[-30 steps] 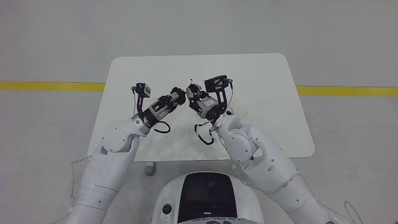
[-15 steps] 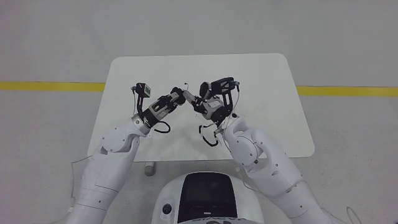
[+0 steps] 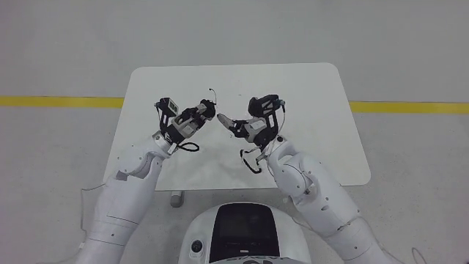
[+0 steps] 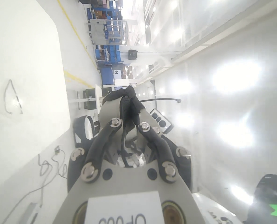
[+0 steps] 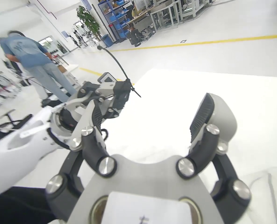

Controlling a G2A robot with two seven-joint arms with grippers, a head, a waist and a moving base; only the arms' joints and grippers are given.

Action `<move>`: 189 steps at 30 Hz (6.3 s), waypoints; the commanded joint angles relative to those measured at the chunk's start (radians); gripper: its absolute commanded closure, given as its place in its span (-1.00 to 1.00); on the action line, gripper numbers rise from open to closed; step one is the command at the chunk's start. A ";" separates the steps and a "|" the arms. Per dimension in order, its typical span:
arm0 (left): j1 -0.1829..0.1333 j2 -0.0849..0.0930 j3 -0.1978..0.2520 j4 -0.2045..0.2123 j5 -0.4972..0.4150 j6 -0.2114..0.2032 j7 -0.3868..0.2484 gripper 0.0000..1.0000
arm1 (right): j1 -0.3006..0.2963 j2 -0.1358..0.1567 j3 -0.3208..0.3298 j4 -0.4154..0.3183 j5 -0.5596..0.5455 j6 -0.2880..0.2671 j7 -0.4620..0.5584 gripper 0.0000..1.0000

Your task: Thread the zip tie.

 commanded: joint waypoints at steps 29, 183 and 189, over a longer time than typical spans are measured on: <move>-0.061 0.028 -0.031 0.022 -0.307 0.399 -0.157 1.00 | 0.019 0.021 -0.044 0.053 -0.531 -0.034 -0.132 -1.00; -0.135 0.113 0.176 0.152 -0.775 0.447 -0.153 1.00 | 0.056 0.059 -0.114 0.136 -0.531 0.070 -0.241 1.00; -0.135 0.113 0.176 0.152 -0.775 0.447 -0.153 1.00 | 0.055 0.059 -0.112 0.140 -0.531 0.064 -0.234 1.00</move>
